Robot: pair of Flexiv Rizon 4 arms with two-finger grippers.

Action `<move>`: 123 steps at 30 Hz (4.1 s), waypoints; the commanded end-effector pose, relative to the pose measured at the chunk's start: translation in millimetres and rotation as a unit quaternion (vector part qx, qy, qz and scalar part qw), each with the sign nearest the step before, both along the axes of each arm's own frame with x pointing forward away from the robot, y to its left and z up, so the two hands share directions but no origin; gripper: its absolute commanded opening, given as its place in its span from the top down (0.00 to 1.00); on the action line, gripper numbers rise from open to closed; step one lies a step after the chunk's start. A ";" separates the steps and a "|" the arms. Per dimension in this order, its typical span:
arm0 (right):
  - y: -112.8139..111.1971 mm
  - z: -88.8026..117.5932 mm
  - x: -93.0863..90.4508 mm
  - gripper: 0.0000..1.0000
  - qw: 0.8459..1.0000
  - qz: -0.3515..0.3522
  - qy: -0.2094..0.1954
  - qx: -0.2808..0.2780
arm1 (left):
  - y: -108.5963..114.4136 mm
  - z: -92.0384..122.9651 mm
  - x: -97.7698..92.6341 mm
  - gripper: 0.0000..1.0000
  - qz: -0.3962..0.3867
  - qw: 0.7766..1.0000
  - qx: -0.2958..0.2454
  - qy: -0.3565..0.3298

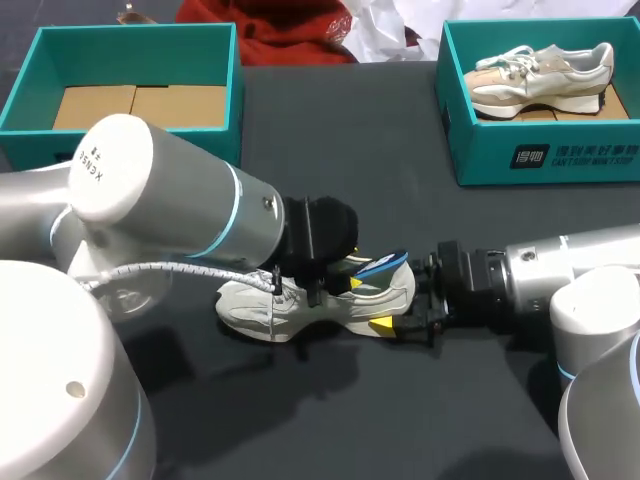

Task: Take the shoe out of the shoebox, open the shoe tongue, remove and reinsert the insole, then place the shoe into the shoebox

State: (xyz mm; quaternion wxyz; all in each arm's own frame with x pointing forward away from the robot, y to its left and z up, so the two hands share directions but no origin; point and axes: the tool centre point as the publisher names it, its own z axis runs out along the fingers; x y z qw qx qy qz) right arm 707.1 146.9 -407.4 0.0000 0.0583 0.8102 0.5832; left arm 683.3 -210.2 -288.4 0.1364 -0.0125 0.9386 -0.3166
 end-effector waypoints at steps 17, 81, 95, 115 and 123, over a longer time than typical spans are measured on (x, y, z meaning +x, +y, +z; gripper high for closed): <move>-0.5 -1.1 -1.0 1.00 1.000 -0.001 0.001 -0.002 | -19.5 -25.5 5.8 0.39 -0.006 0.998 -0.055 -0.032; -0.5 -1.1 -1.0 1.00 1.000 -0.001 0.001 -0.002 | -72.7 30.0 10.1 1.00 0.051 0.998 -0.040 0.026; -0.5 -1.1 -1.0 1.00 1.000 -0.001 0.001 -0.002 | -69.6 72.6 11.1 1.00 0.052 0.990 -0.022 0.128; -0.5 -1.1 -1.0 1.00 1.000 -0.001 0.001 -0.002 | -57.1 100.5 -0.6 1.00 0.031 0.984 -0.055 0.165; -0.5 -1.1 -1.0 1.00 1.000 -0.001 0.001 -0.002 | -51.6 123.4 -8.7 1.00 0.014 0.976 -0.132 0.173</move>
